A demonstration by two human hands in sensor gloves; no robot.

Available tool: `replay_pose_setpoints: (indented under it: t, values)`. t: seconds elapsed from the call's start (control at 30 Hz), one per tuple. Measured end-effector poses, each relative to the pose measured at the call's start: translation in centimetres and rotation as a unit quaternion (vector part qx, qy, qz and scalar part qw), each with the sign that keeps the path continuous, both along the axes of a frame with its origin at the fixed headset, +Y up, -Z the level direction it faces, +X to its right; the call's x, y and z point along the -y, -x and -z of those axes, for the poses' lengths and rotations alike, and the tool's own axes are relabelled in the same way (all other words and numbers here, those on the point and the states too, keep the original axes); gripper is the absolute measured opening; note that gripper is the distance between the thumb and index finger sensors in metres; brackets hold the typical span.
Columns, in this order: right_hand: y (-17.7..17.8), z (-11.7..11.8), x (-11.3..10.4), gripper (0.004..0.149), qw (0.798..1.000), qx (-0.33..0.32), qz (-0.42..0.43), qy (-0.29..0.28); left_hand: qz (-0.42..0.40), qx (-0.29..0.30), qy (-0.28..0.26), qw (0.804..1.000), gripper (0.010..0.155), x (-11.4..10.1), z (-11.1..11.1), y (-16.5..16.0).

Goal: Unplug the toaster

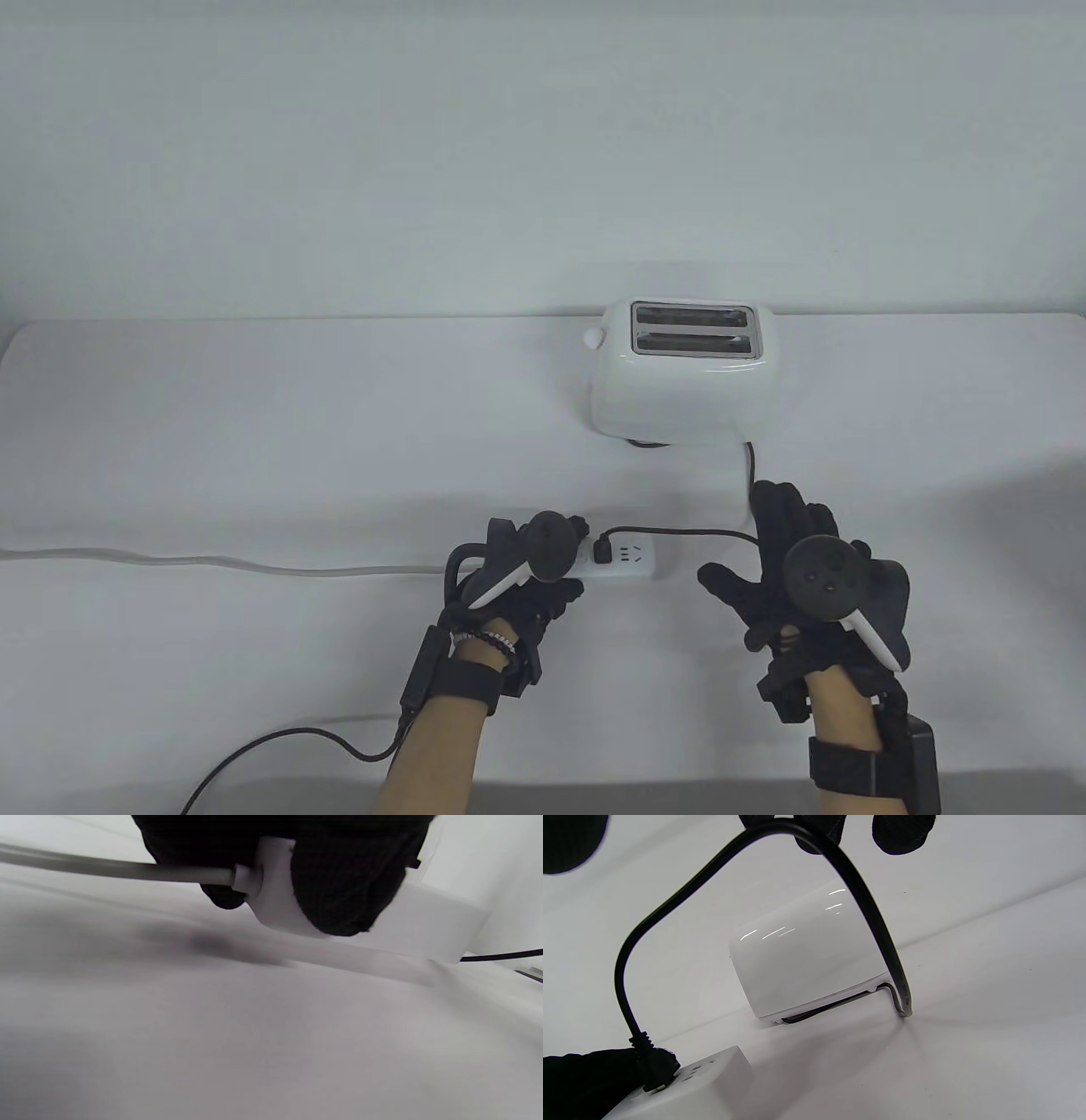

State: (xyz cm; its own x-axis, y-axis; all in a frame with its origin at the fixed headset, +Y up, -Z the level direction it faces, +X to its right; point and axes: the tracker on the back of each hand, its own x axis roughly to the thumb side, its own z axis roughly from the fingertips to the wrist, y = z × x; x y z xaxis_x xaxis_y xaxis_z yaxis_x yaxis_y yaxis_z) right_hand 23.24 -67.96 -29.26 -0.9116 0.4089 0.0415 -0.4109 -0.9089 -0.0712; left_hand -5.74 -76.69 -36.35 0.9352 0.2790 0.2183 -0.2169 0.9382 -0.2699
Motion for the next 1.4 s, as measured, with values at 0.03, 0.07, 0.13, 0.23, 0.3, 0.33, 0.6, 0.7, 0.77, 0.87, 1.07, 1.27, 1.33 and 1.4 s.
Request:
replay_pose_setpoints:
  t: [0.03,0.07,0.13,0.23,0.3,0.33,0.6,0.7,0.77,0.87,1.07,1.27,1.33,1.4]
  values:
    - [0.0,0.0,0.0,0.107,1.000,0.000,-0.001,0.000,0.001,-0.001,0.005,1.000,0.082,0.2,0.1,0.0]
    - [0.1,0.0,0.0,0.107,1.000,0.000,-0.003,0.001,0.004,-0.003,0.007,1.000,0.082,0.4,0.1,-0.1]
    - [0.3,0.0,0.2,0.106,1.000,-0.002,-0.012,0.003,0.012,-0.006,0.009,1.000,0.082,0.8,0.2,-0.3]
    - [1.1,-0.1,0.2,0.104,0.999,-0.006,-0.037,-0.008,0.017,-0.010,0.008,1.000,0.081,1.0,0.3,-0.4]
    - [2.0,-0.3,-0.2,0.102,0.997,-0.011,-0.060,-0.039,0.022,-0.012,0.006,1.000,0.081,1.1,0.2,-0.4]
    - [2.7,-0.5,-0.4,0.100,0.995,-0.015,-0.076,-0.066,0.020,-0.015,0.009,1.000,0.081,1.1,0.3,-0.4]
    - [10.6,1.0,-1.6,0.073,0.925,-0.115,-0.313,-0.181,0.006,-0.027,0.014,1.000,0.080,1.4,0.1,-0.2]
    - [13.0,2.7,-1.5,0.067,0.914,-0.120,-0.357,-0.152,0.002,-0.027,0.017,1.000,0.079,1.5,0.2,-0.1]
    - [13.9,3.8,-1.1,0.061,0.906,-0.120,-0.385,-0.127,0.001,-0.027,0.017,0.999,0.079,1.4,0.1,-0.1]
    - [14.9,4.6,-0.8,0.049,0.890,-0.119,-0.420,-0.129,-0.002,-0.028,0.018,0.999,0.080,1.3,0.1,0.0]
    - [15.6,4.8,-1.5,0.044,0.893,-0.113,-0.417,-0.123,-0.004,-0.028,0.018,0.999,0.079,1.3,0.1,0.0]
    - [14.5,4.5,-3.3,0.042,0.901,-0.083,-0.402,-0.142,0.000,-0.028,0.016,0.999,0.079,1.3,0.1,0.0]
    - [13.4,4.4,-4.7,0.042,0.912,-0.063,-0.378,-0.148,0.000,-0.028,0.016,0.999,0.079,1.3,0.1,0.0]
    - [11.7,4.1,-5.8,0.042,0.920,-0.040,-0.357,-0.156,0.002,-0.028,0.015,0.999,0.079,1.3,0.1,0.0]
